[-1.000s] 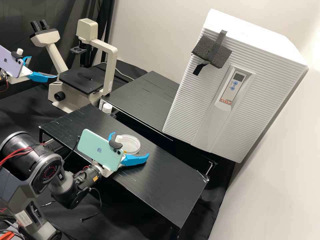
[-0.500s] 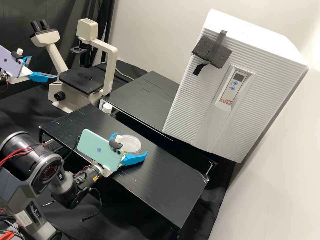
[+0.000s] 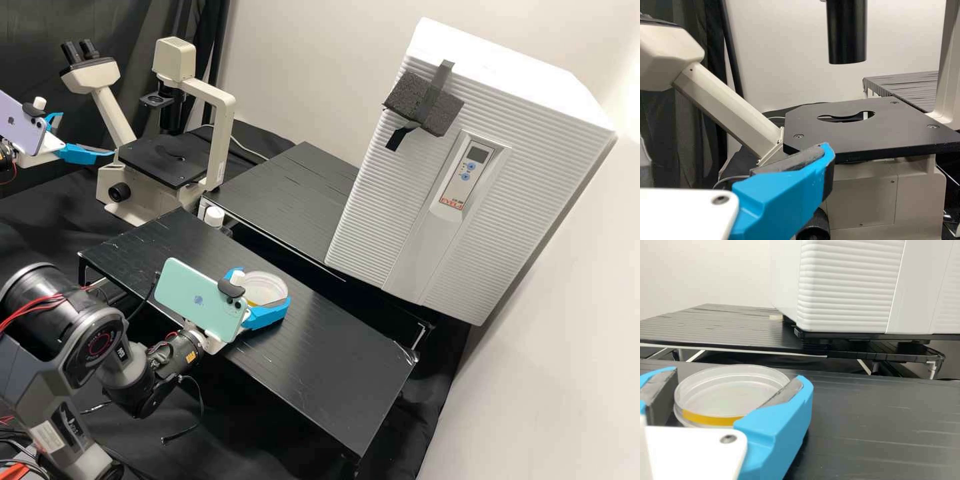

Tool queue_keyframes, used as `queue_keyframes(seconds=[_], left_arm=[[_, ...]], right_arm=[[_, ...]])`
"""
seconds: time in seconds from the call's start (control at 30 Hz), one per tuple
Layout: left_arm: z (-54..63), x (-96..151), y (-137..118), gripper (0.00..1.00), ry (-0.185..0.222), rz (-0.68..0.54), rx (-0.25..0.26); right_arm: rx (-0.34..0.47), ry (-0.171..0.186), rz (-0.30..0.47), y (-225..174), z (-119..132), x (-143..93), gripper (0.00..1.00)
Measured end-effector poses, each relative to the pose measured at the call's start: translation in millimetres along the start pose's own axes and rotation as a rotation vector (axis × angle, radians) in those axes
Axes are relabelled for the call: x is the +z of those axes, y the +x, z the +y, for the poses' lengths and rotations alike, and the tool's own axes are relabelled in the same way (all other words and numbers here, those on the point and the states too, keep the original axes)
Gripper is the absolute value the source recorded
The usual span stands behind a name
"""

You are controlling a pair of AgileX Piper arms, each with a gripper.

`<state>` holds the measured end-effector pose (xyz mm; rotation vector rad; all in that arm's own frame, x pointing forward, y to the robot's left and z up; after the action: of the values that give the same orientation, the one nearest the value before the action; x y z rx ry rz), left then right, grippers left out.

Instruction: Open the petri dish lid.

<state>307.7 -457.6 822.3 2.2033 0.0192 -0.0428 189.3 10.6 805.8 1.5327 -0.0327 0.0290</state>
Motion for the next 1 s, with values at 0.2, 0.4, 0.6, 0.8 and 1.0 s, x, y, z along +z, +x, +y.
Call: queue_keyframes(seconds=[0.2,0.4,0.6,0.8,1.0], left_arm=[[0.0,0,0,1.00,0.000,0.000,0.000],[0.0,0,0,1.00,0.000,0.000,0.000],[0.0,0,0,1.00,0.000,0.000,0.000],[0.0,0,0,1.00,0.000,0.000,0.000],[0.0,0,0,1.00,0.000,0.000,0.000]], right_arm=[[0.000,0.000,0.000,0,0,0,0.00],[0.001,0.000,-0.002,0,0,0,0.00],[0.002,0.000,-0.001,0,0,0,0.00],[0.009,0.000,-0.003,0,2,0,0.00],[0.056,0.011,0.013,-3,11,-2,0.00]])
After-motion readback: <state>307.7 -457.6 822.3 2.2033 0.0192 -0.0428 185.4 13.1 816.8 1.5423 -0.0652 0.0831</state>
